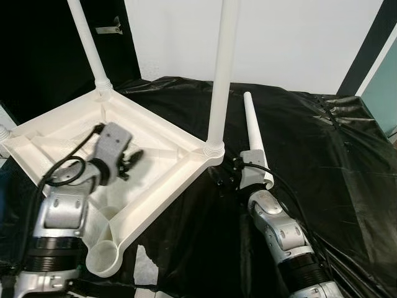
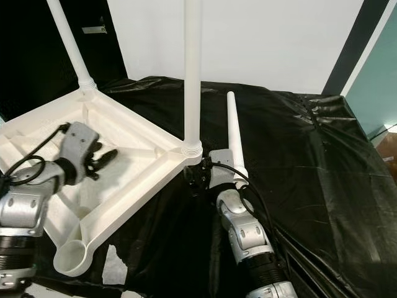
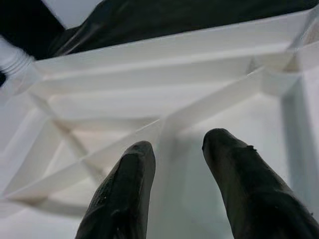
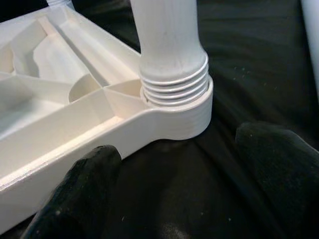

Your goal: Building children table

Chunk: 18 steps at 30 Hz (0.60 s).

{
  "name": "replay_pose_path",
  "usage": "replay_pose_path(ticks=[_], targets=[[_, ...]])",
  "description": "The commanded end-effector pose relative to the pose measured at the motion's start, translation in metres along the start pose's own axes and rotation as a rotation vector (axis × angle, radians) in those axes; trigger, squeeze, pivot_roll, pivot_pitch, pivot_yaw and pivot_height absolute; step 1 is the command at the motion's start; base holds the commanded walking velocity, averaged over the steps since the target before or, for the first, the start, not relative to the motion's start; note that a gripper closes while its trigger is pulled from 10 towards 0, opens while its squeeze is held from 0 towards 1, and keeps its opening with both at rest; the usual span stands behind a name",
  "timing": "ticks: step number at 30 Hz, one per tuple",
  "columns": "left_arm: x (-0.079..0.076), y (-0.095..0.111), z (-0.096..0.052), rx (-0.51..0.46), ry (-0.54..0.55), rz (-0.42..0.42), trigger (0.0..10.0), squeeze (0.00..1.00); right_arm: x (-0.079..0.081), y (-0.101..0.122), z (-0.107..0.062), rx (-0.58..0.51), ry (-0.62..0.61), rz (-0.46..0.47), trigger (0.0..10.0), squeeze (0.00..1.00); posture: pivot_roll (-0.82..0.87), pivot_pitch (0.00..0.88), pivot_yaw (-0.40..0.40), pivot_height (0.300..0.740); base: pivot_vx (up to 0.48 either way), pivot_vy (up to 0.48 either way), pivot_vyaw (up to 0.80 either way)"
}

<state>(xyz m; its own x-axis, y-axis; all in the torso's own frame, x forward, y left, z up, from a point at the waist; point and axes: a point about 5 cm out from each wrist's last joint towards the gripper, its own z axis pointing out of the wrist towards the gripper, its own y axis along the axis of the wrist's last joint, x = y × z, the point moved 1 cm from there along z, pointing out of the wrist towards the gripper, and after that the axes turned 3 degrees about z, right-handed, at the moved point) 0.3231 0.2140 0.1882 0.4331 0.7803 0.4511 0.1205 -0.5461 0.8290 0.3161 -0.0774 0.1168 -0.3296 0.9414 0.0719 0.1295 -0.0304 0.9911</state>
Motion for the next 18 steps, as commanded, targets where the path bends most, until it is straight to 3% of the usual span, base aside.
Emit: replay_pose_path(ticks=[1,4,7,12,18], targets=[[0.016,-0.01,-0.004,0.077,0.217,0.057,10.0,0.0,-0.001,-0.001,0.002,0.021,0.001,-0.012,10.0,0.0,0.03,0.0,-0.031,0.74,0.0,0.0,0.0],[0.024,-0.019,-0.009,0.14,0.268,0.11,10.0,0.0,-0.002,-0.002,0.003,0.026,-0.001,-0.024,10.0,0.0,0.04,0.0,-0.034,0.74,0.0,0.0,0.0],[0.039,-0.037,-0.024,0.263,0.345,0.22,10.0,0.0,-0.003,-0.005,0.005,0.044,0.005,-0.038,10.0,0.0,0.05,0.0,-0.037,0.74,0.0,0.0,0.0],[0.04,-0.043,-0.03,0.31,0.343,0.268,10.0,0.0,-0.003,-0.007,0.007,0.06,0.01,-0.031,10.0,0.0,0.05,0.0,-0.036,0.74,0.0,0.0,0.0],[0.034,-0.054,-0.038,0.391,0.236,0.355,10.0,0.0,0.0,-0.012,0.007,0.09,0.036,-0.016,10.0,0.0,0.07,0.0,-0.042,0.74,0.0,0.0,0.0]])
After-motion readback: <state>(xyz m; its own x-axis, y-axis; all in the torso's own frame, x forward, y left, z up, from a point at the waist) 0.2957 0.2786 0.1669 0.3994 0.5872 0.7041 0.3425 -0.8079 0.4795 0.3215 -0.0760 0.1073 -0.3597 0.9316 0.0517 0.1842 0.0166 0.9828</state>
